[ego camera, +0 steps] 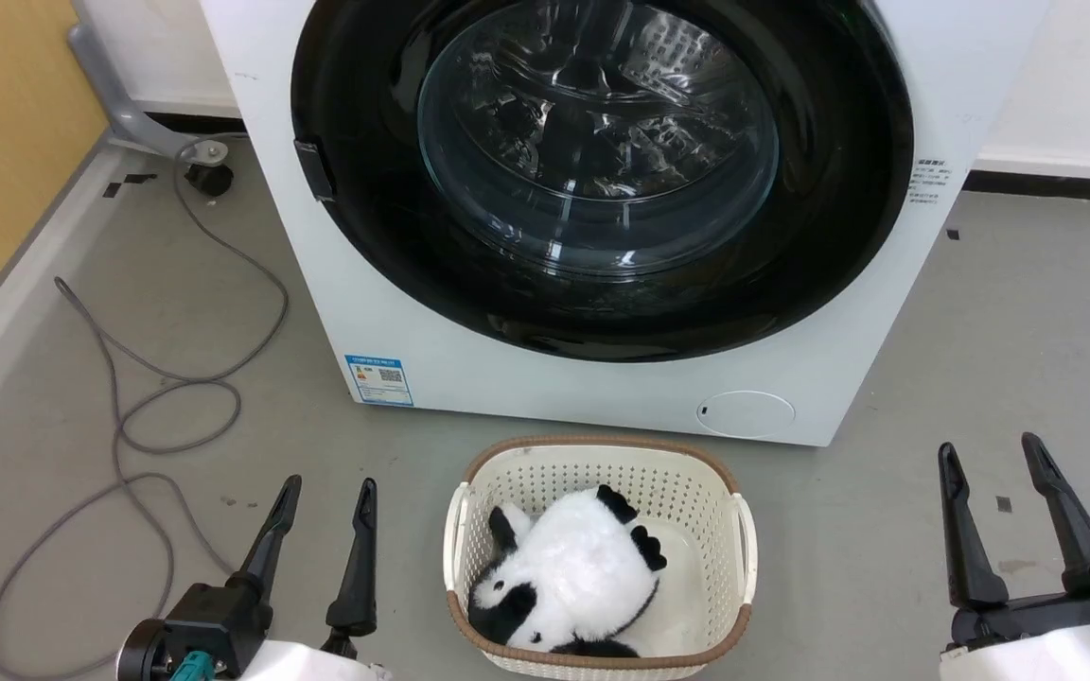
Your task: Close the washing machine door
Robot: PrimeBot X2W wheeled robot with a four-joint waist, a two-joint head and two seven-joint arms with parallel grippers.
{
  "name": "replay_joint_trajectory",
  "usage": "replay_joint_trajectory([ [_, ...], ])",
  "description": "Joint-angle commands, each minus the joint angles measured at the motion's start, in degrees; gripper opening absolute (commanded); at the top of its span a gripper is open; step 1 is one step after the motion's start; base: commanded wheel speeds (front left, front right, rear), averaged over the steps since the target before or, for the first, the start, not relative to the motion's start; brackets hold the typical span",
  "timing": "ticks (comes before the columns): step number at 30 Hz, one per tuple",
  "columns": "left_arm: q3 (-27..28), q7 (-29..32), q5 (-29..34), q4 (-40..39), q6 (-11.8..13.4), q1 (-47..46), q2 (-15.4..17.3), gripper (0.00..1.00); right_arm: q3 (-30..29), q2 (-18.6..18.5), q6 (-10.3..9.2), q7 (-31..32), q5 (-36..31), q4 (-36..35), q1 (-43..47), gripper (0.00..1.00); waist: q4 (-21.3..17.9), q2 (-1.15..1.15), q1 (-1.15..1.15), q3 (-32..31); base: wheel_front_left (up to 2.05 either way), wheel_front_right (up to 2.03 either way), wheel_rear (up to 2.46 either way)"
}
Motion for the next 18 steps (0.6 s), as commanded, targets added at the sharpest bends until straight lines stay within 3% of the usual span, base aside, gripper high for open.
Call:
replay_joint_trajectory([
  [1,-0.1,-0.3,0.4,-0.3,0.3,0.6,0.0,1.0,-0.1,0.3,-0.05,-0.2,0.7,-0.4,0.7,1.0,0.0,0.0,0.01,-0.2,0.0,0.0,0.0],
  [4,0.0,-0.3,0.4,-0.6,0.3,0.7,0.0,1.0,-0.1,0.3,-0.05,-0.2,0.7,-0.5,0.7,1.0,0.1,0.0,0.01,-0.3,0.0,0.0,0.0],
  [5,0.0,0.0,0.2,-0.4,0.0,0.1,0.0,0.0,0.0,0.0,0.0,0.0,0.2,-0.3,0.0,0.0,0.1,0.0,0.01,-0.3,0.0,0.0,0.0],
  [18,0.1,1.2,0.8,-0.5,0.5,-0.1,0.0,0.0,0.6,0.0,0.0,1.1,-0.3,0.0,-0.2,0.0,0.0,0.0,0.01,-0.5,0.0,0.0,0.0],
])
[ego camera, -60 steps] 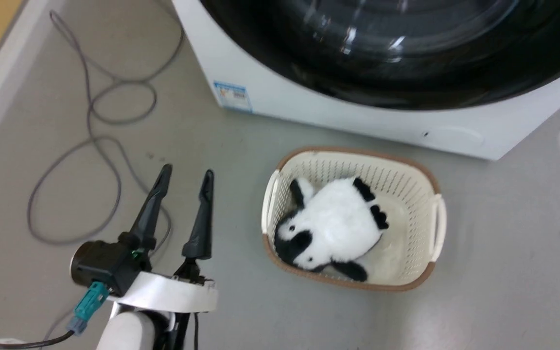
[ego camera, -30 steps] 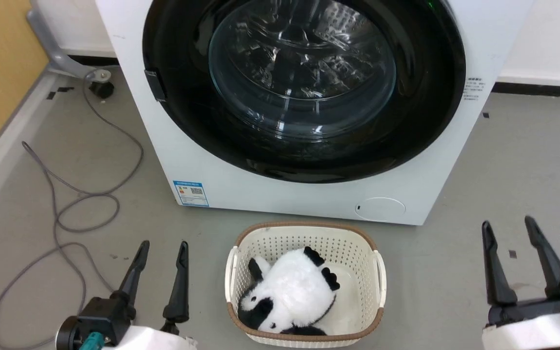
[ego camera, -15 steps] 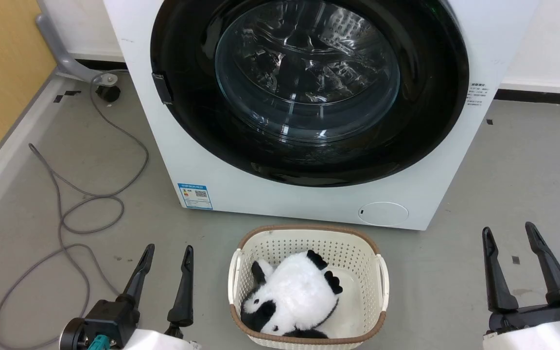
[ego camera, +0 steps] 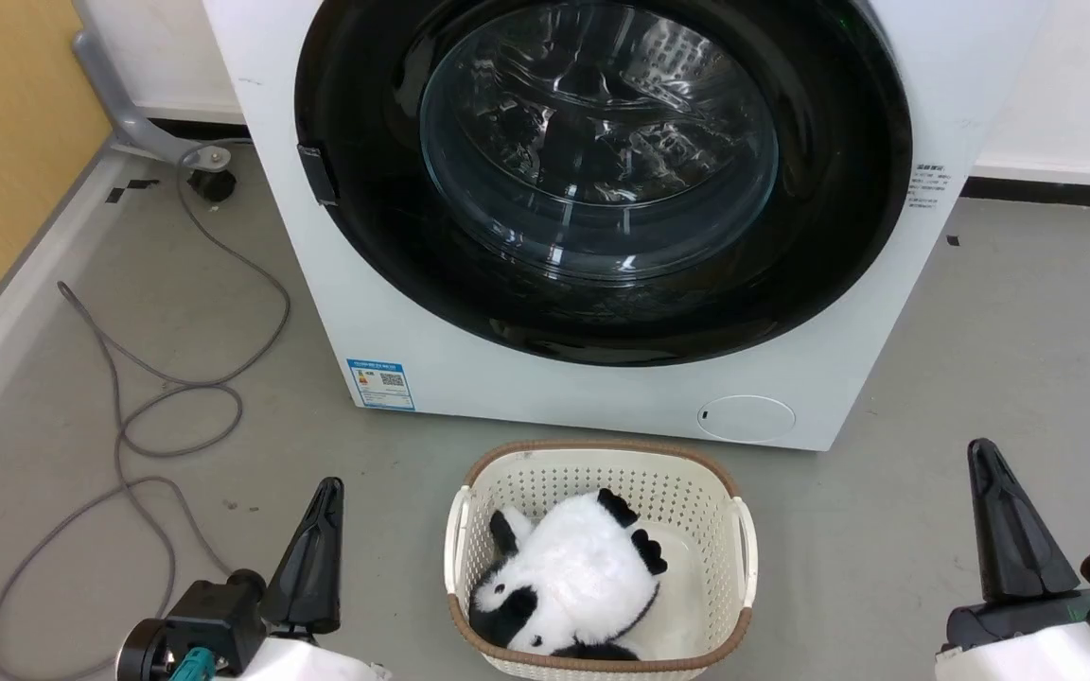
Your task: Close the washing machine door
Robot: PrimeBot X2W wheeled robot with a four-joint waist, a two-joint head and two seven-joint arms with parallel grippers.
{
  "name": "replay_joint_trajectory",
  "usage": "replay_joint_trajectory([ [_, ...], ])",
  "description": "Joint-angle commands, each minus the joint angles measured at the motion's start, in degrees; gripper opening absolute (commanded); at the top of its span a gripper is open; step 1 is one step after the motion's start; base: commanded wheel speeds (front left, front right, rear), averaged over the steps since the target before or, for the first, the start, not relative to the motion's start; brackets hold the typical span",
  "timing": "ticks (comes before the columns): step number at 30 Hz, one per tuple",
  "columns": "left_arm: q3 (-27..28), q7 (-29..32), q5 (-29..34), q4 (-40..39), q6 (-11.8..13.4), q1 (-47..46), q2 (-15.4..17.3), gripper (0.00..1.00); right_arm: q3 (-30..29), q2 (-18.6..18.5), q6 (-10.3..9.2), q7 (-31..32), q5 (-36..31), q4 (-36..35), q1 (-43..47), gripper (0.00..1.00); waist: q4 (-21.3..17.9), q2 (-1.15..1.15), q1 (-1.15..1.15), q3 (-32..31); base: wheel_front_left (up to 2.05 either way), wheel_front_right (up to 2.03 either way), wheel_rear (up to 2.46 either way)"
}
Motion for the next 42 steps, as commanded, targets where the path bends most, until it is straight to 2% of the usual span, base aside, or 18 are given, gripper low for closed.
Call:
replay_joint_trajectory([
  [1,0.1,0.4,0.6,-0.2,0.4,-0.2,0.0,0.0,0.3,0.0,0.0,0.3,-0.2,0.1,-0.2,0.0,0.0,0.0,0.0,0.0,0.0,0.0,0.0],
  [42,0.8,5.1,3.4,-1.3,2.5,-1.0,0.0,0.0,2.6,0.1,-0.02,5.0,-0.8,1.3,-1.2,0.0,-0.4,0.0,0.0,-0.7,0.0,0.0,0.0],
])
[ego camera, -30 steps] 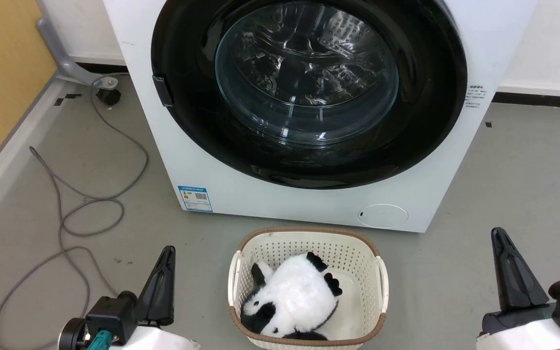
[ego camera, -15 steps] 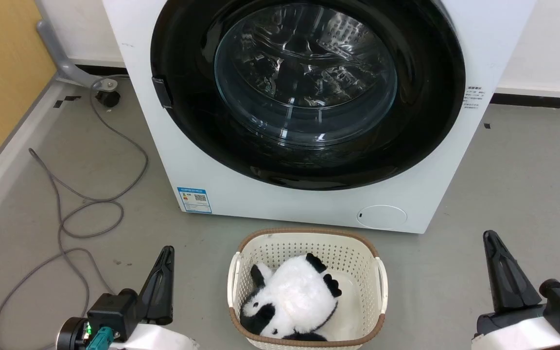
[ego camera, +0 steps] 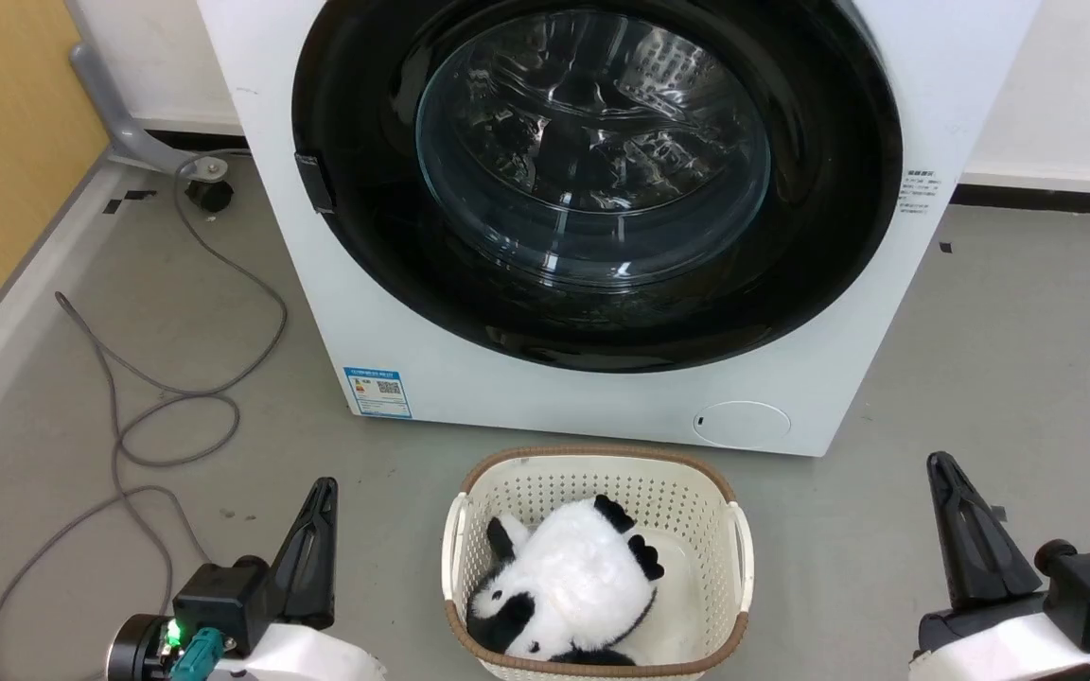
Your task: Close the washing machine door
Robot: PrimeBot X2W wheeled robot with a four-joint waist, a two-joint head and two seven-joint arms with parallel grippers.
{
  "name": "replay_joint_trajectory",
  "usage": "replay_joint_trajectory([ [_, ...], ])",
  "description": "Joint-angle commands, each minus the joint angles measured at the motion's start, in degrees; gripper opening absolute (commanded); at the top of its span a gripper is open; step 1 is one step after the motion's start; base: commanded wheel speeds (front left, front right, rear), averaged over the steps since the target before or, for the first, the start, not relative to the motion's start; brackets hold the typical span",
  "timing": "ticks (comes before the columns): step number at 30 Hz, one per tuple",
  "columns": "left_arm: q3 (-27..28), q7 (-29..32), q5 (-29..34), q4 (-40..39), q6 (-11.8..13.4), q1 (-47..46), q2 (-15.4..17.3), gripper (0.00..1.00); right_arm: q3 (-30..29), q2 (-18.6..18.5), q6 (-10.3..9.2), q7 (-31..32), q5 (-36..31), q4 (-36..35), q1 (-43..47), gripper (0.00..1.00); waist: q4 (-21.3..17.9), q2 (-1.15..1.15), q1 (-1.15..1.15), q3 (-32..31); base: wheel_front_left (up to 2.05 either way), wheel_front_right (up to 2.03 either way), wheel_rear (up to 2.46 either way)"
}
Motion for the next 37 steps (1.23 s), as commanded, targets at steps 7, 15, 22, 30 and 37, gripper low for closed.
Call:
replay_joint_trajectory([
  [7,0.2,1.2,1.0,-0.5,0.7,-0.8,0.0,0.0,0.7,0.1,-0.03,1.2,-0.4,0.4,-1.2,0.0,-0.1,0.0,0.0,-0.1,0.0,0.0,0.0],
  [15,0.3,2.0,1.5,-0.7,1.0,-1.0,0.0,0.0,1.1,0.2,-0.03,2.1,-0.5,0.6,-1.3,0.0,-0.2,0.0,0.0,-0.3,0.0,0.0,0.0],
  [22,0.4,2.8,2.0,-0.8,1.4,-1.1,0.0,0.0,1.5,0.2,-0.03,2.9,-0.6,0.8,-1.5,0.0,-0.2,0.0,0.0,-0.4,0.0,0.0,0.0],
  [30,0.6,3.8,2.5,-1.0,1.8,-1.3,0.0,0.0,1.9,0.2,-0.03,3.8,-0.7,1.0,-1.7,0.0,-0.3,0.0,0.0,-0.5,0.0,0.0,0.0],
  [37,0.7,4.6,3.0,-1.2,2.2,-1.4,0.0,0.0,2.3,0.2,-0.04,4.7,-0.9,1.2,-1.8,0.0,-0.4,0.0,0.0,-0.6,0.0,0.0,0.0],
])
